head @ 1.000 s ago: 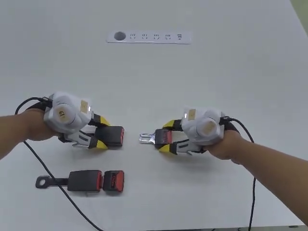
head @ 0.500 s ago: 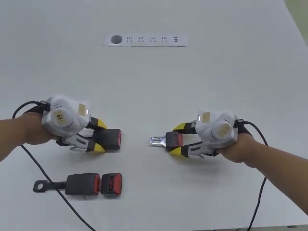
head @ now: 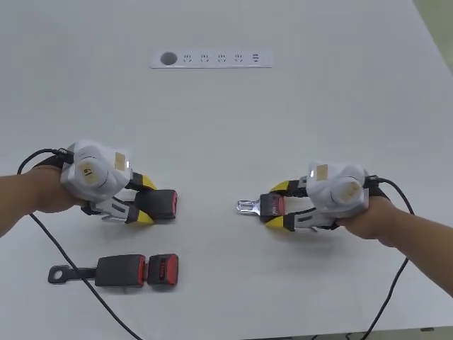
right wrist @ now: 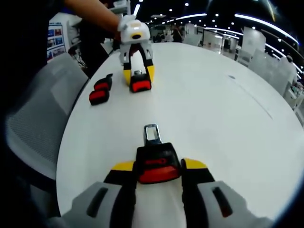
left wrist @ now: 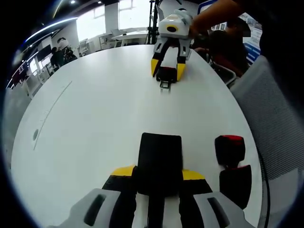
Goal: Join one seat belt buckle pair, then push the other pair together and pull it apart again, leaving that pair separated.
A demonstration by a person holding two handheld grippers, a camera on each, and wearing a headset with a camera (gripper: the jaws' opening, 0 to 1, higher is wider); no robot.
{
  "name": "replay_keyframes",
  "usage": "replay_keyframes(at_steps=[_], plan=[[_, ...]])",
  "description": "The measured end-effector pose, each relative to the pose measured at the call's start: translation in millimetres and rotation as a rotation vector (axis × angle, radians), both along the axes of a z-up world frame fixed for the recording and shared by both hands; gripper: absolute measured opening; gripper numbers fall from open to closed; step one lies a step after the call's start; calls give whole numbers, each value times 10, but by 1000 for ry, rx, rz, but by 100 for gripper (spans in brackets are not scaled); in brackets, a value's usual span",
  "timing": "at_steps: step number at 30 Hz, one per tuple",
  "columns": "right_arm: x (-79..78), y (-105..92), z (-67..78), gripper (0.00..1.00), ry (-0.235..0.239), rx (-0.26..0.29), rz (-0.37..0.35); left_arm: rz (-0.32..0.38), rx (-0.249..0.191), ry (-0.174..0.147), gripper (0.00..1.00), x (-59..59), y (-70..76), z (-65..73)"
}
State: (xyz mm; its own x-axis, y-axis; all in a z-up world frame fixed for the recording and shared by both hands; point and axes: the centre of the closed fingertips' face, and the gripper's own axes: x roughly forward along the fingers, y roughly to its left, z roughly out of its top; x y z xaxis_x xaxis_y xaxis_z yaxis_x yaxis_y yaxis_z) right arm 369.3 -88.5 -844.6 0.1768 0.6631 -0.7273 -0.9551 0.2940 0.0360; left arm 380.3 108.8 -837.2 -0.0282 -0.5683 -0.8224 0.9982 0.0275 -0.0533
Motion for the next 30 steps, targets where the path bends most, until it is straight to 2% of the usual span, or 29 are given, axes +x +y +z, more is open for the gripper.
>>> replay_keyframes(at_steps=[6,14,16,18,21,22,23,24,25,27,28,30], plan=[[-7,-52,12,38,-5,4,-5,0,4,0,35,-1,0,0],[-30,-43,11,40,-14,-20,-10,19,12,0,35,1,-5,0],[-47,-26,20,47,-6,-16,-32,44,19,15,36,3,-18,7],[-49,7,69,52,-6,20,-80,62,26,29,37,0,-34,14],[0,-1,154,58,-41,48,-161,65,67,30,45,-40,24,25],[17,-10,184,62,-42,63,-203,82,56,31,52,-37,18,47],[33,-15,215,65,-47,76,-234,136,24,28,57,-6,-3,99],[56,-27,253,67,-59,88,-261,161,14,18,63,22,3,130],[82,-35,288,68,-74,103,-291,198,-14,-3,68,68,-5,189],[86,-36,394,76,-88,148,-356,267,-64,-13,71,99,-7,305],[76,-46,403,80,-94,144,-368,287,-80,-19,71,102,1,352],[39,-54,434,84,-111,138,-384,340,-113,-59,75,133,34,450]])
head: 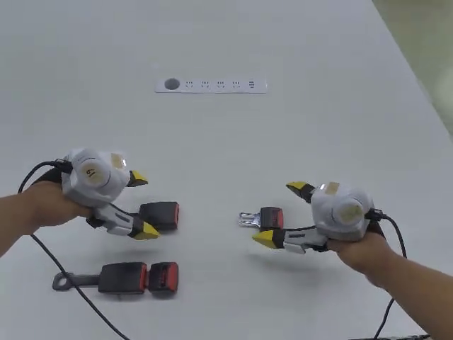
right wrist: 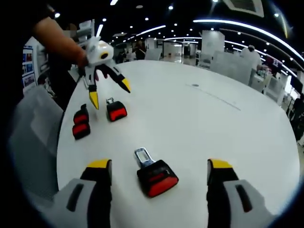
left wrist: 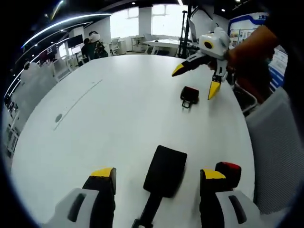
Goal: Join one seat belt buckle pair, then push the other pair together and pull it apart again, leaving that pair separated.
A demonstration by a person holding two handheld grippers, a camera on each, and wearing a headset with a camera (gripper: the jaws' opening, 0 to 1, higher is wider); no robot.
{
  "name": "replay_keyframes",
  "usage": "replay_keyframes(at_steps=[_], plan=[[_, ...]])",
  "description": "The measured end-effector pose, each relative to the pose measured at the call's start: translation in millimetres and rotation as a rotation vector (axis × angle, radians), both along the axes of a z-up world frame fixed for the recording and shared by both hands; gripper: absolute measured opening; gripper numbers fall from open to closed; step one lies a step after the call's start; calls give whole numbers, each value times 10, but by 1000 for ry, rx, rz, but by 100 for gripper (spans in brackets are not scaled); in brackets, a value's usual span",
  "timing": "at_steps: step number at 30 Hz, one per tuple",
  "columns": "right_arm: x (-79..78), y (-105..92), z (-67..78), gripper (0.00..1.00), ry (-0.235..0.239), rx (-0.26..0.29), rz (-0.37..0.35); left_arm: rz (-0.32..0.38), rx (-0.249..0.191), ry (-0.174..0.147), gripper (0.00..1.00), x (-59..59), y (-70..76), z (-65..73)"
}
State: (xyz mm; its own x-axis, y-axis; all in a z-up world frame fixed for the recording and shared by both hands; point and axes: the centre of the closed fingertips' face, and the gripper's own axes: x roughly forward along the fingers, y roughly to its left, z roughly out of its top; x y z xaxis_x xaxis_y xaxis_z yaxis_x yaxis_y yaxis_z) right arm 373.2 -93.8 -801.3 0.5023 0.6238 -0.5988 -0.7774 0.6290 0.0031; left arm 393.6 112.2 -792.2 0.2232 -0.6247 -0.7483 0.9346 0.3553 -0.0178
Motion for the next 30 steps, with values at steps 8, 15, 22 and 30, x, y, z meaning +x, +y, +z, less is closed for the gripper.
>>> replay_keyframes(at_steps=[8,15,22,30], plan=[[-166,75,167,92,-40,25,-84,180,-67,-47,100,-171,147,237],[-351,153,281,96,-67,40,-120,252,-154,-98,100,-356,257,413],[-561,211,337,97,-95,35,-126,281,-213,-122,100,-562,359,530],[-723,254,438,99,-121,52,-154,368,-273,-112,100,-691,598,556]])
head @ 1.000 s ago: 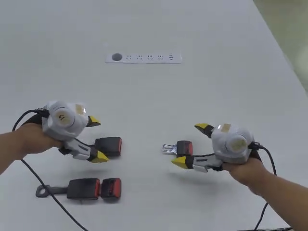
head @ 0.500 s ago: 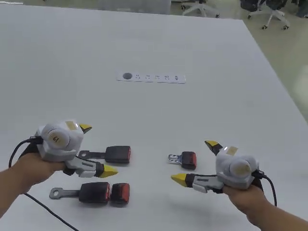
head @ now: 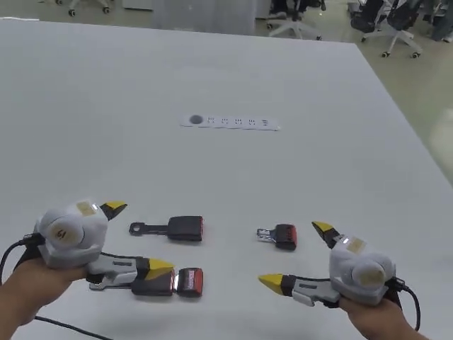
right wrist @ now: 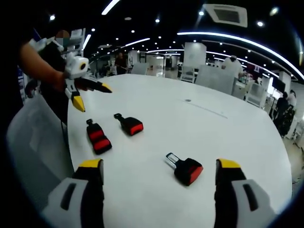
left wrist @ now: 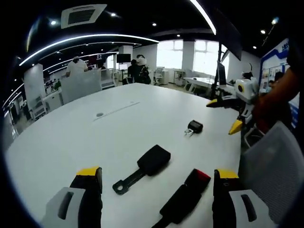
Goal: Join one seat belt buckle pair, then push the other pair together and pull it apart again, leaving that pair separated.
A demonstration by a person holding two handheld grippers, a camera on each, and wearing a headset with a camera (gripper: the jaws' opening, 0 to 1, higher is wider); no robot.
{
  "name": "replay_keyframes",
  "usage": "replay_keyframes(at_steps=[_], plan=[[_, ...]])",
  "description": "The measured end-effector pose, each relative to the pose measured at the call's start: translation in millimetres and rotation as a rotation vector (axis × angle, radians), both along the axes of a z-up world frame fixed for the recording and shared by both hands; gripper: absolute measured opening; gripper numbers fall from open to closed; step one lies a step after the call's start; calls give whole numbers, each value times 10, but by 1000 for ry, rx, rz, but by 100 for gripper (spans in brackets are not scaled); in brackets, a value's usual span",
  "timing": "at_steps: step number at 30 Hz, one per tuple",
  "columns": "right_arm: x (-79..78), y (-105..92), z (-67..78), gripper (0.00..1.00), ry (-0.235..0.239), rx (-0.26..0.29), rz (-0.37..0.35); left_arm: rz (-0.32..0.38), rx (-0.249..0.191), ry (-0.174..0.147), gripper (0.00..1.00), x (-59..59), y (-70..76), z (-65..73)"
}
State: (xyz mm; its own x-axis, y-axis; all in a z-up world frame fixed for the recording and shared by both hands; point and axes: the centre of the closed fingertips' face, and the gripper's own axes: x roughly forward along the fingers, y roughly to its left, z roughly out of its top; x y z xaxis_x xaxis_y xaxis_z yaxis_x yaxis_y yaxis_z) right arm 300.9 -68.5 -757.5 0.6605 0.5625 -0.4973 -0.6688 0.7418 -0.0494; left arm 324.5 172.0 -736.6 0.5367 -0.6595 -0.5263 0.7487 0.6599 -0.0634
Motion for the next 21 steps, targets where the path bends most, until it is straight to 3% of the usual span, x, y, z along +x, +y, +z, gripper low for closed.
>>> replay_keyframes(at_steps=[2,9,21], plan=[[-27,-4,-4,100,0,-3,-7,11,-21,-11,100,-34,25,31],[-138,-16,-43,100,3,-13,-16,30,-30,-7,100,-127,110,-27],[-178,-80,-67,100,10,-5,-61,46,-54,-28,100,-119,158,48]])
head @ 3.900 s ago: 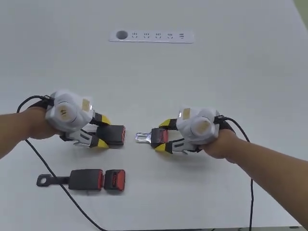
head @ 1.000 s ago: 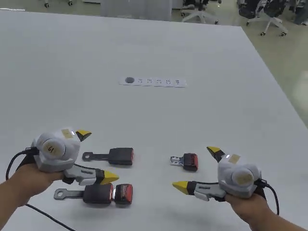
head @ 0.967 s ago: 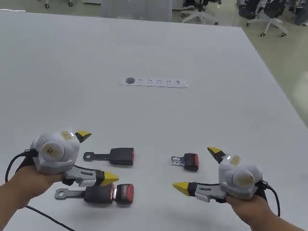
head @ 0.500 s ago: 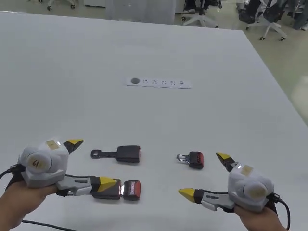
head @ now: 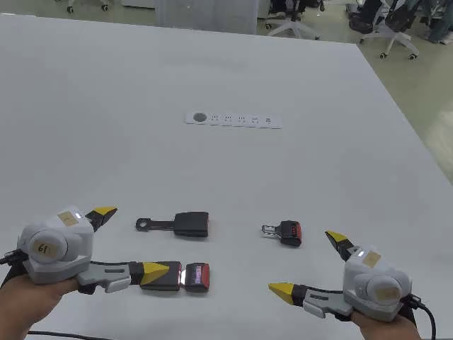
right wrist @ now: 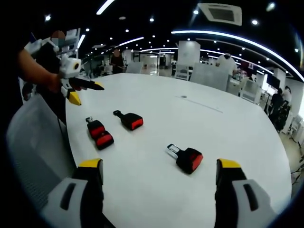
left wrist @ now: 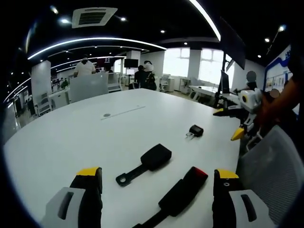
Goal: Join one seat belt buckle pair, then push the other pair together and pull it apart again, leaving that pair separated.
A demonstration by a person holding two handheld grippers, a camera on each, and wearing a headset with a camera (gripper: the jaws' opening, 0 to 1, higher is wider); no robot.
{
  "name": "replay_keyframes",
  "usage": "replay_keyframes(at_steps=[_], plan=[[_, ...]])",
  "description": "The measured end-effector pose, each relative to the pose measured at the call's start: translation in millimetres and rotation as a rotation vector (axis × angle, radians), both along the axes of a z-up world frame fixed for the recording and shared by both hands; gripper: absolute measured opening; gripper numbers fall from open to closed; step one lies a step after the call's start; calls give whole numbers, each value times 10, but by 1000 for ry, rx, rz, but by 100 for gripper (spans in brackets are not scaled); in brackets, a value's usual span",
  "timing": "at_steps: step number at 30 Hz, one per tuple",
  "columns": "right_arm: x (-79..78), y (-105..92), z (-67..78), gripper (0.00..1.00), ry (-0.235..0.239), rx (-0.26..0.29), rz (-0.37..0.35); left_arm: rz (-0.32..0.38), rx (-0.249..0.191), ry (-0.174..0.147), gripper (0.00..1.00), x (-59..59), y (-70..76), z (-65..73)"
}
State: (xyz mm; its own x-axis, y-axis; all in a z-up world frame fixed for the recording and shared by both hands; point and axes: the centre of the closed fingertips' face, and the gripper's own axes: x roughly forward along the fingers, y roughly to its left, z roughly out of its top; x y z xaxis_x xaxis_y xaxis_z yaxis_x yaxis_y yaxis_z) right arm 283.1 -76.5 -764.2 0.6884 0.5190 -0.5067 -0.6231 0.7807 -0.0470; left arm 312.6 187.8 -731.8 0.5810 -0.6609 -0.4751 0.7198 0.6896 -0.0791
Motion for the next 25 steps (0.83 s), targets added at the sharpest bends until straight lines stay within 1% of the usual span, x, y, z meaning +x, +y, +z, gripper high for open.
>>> replay_keyframes(at_steps=[6,9,16,25], plan=[[2,-4,-4,100,0,5,-13,-14,0,-7,100,-8,-15,26],[-5,-8,-12,100,2,-1,-18,-15,1,-10,100,-5,-1,26],[-12,-12,9,100,-2,3,-28,-17,1,-11,100,-6,47,32],[-13,-8,20,100,-2,6,-38,-24,4,-9,100,-44,72,35]])
